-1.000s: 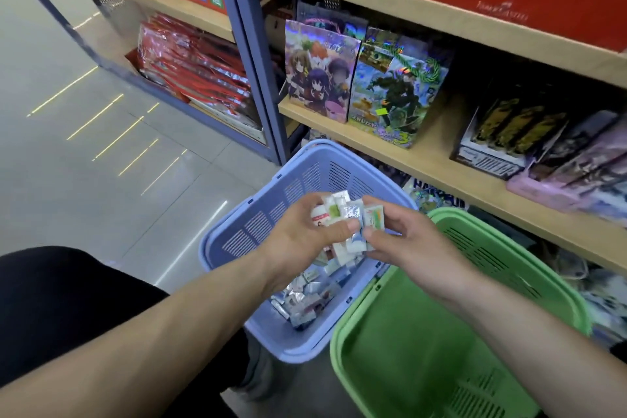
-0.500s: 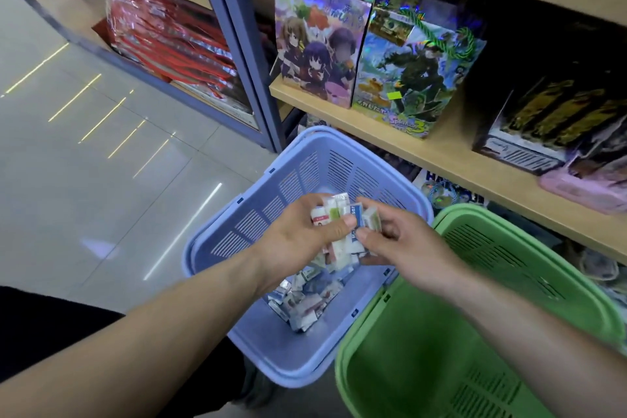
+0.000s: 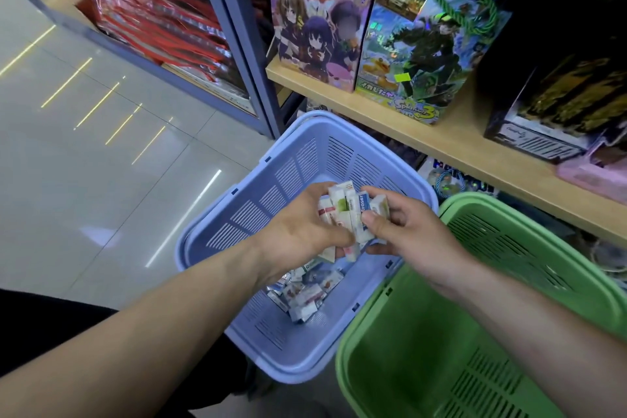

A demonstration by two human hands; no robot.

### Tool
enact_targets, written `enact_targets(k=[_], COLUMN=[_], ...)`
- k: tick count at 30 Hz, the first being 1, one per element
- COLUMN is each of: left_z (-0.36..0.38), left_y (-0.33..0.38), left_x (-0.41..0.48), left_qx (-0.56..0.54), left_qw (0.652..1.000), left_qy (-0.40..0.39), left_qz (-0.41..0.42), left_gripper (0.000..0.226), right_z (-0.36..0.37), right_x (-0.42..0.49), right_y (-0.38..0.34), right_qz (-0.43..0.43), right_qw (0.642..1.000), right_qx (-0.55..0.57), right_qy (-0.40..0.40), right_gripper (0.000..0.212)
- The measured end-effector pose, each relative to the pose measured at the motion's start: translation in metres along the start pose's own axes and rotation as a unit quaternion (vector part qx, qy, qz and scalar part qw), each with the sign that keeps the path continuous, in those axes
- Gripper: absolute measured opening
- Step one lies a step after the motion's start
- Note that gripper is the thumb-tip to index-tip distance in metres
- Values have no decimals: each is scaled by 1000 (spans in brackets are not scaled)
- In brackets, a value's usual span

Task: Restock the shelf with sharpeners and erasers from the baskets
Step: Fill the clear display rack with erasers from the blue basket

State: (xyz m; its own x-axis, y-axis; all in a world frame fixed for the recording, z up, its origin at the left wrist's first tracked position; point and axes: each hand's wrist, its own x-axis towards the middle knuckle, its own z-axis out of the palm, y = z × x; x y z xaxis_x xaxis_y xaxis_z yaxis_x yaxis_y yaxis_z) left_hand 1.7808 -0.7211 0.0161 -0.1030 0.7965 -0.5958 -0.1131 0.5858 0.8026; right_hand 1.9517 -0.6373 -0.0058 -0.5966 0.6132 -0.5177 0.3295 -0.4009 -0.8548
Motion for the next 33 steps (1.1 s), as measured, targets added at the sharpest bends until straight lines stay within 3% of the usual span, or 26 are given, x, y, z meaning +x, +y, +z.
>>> enact_targets(k=[9,18,24,30,33], left_z=[-5,-4,-2,2,5], left_y=[1,0,1,1,2], left_x=[-5,-12,-13,-15,-14], left_qx=[-3,24,25,63,37], left_qw=[999,999,1000,998,999], left_qy=[-32,-20,-5,8,1], left_qz=[6,6,2,7,2], left_gripper=[23,20,16,17,17], right_z=[-2,-4,-2,4,2], right_x=[2,2,3,-1,1], right_y=[-4,-7,-9,-6,-3], right_qz=[8,18,46,19,9], right_qw=[999,997,994,995,997], right_qx=[12,16,65,3,-2], right_qy=[-41,-76,-69,-99,-74], right_gripper=[30,36,21,35,42])
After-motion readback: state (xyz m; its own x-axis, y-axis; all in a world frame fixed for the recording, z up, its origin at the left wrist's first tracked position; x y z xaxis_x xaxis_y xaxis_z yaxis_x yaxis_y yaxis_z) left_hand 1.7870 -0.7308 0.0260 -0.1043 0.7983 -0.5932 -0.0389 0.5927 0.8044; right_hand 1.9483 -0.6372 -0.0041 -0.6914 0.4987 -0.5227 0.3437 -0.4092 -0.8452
